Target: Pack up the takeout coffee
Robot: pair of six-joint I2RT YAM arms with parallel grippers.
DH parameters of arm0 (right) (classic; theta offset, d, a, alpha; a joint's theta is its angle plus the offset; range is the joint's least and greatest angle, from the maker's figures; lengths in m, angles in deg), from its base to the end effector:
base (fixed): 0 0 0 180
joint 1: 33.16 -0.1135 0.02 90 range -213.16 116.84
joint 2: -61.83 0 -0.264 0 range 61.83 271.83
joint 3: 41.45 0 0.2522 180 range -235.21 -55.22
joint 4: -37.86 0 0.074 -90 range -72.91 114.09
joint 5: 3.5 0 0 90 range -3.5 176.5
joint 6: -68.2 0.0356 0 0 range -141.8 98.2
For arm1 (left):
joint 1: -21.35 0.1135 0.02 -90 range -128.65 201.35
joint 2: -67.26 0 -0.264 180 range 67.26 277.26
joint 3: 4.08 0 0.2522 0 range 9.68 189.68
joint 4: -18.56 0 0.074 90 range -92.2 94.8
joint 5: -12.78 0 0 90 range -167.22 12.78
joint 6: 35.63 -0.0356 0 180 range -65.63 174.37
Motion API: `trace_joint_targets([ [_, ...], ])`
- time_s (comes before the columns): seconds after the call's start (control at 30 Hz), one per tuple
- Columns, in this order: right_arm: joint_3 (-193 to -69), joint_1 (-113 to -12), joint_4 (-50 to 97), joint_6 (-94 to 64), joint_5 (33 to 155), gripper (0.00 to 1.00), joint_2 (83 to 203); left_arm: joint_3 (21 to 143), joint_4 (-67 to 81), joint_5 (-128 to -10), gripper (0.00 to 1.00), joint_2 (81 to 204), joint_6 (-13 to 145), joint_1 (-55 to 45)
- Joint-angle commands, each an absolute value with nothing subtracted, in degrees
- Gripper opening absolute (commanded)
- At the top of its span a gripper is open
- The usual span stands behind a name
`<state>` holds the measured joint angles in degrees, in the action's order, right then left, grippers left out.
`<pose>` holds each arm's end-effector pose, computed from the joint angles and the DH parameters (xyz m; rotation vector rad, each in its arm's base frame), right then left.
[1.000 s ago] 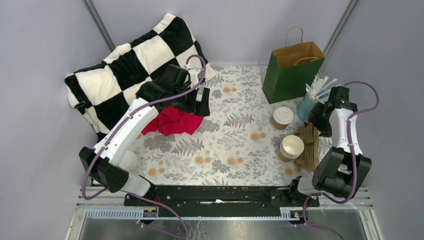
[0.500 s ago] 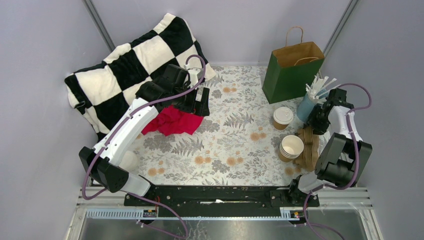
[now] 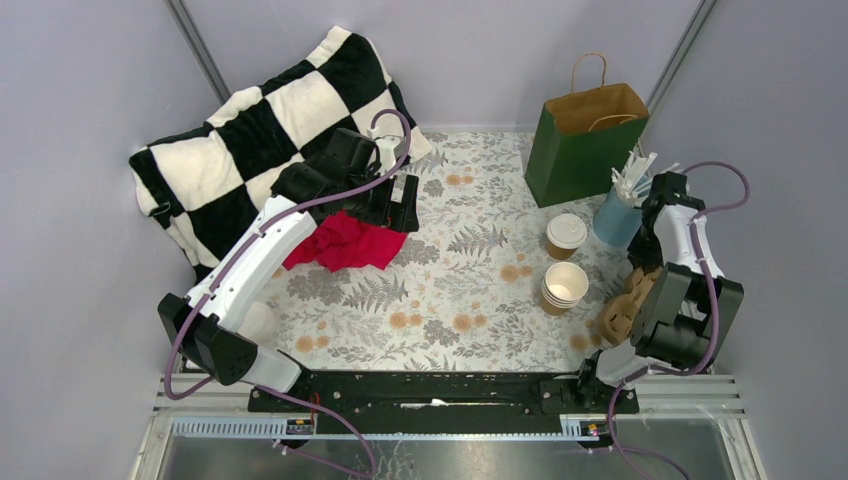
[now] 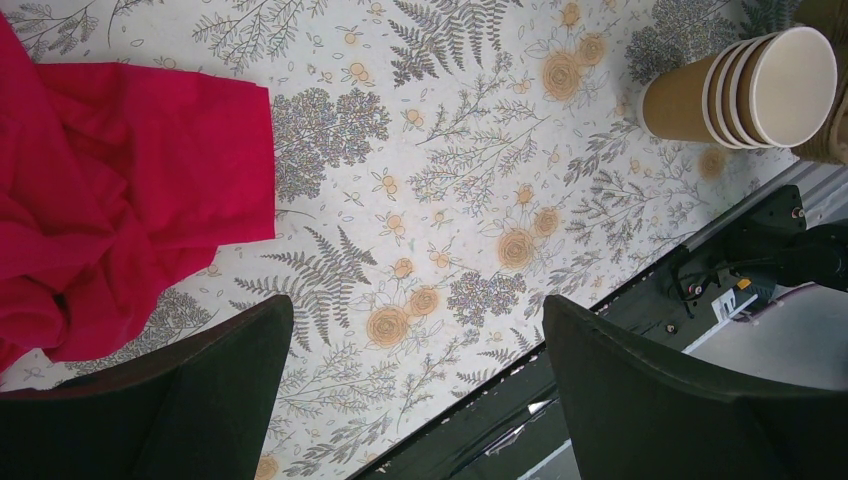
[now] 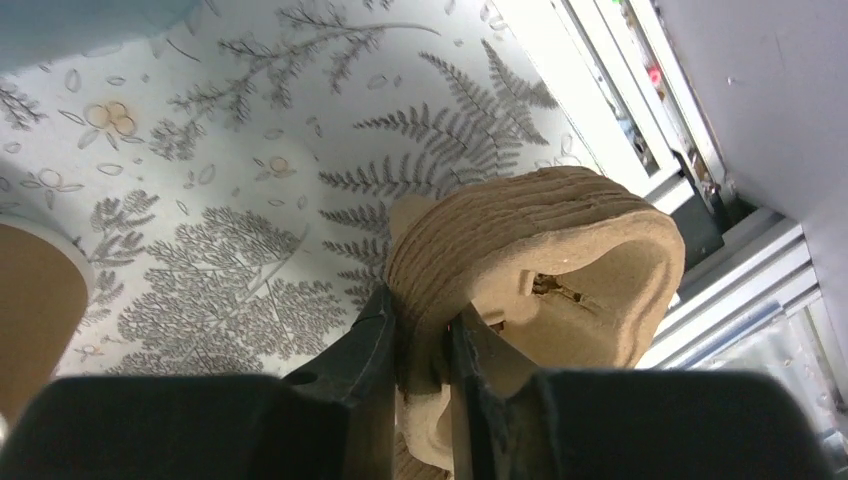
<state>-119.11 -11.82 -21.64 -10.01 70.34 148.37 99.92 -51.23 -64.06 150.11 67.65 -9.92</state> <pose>0.2694 -0.1159 0.2375 0.8579 2.6220 -0.4340 0.2472 -0.1596 0.3849 0.4958 2.4394 -0.6213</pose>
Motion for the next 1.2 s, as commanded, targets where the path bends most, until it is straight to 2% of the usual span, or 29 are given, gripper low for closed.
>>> trace_joint_targets([
  [0.0, -123.84, -14.08, -21.08, -11.81, 68.14, 0.25, 152.50, 99.82, -50.12, -64.96, 0.99, 149.70, 66.50, -9.42],
  [0.1, -127.28, -15.36, -21.95, -11.81, 71.24, 0.40, 155.67, 99.44, -50.04, -64.68, 0.99, 149.71, 66.66, -8.95],
  [0.17, -129.47, -15.41, -25.50, -10.81, 71.61, 0.59, 157.03, 99.25, -49.88, -64.26, 0.99, 149.86, 66.83, -8.53],
  [0.2, -130.47, -15.41, -27.45, -10.10, 71.37, 0.65, 156.94, 99.18, -49.87, -64.08, 0.99, 149.92, 66.85, -8.34],
  [0.27, -132.06, -15.41, -31.44, -8.67, 71.23, 0.68, 155.68, 98.75, -49.87, -63.75, 0.99, 150.01, 67.01, -7.98],
  [0.37, -131.80, -15.40, -35.43, -7.48, 71.69, 0.65, 152.01, 98.80, -49.64, -63.14, 0.99, 150.38, 67.23, -7.83],
  [0.53, -125.89, -15.32, -36.79, -7.65, 75.42, 0.41, 148.35, 98.38, -49.36, -62.31, 0.99, 150.63, 67.49, -7.83],
  [0.87, -118.67, -15.32, -31.69, -7.89, 79.80, 0.36, 147.76, 97.65, -49.25, -61.82, 0.99, 150.23, 67.64, -7.83],
  [1.17, -118.76, -15.32, -29.13, -8.04, 78.42, 0.24, 149.40, 98.02, -49.46, -61.85, 0.99, 150.30, 67.50, -7.83],
])
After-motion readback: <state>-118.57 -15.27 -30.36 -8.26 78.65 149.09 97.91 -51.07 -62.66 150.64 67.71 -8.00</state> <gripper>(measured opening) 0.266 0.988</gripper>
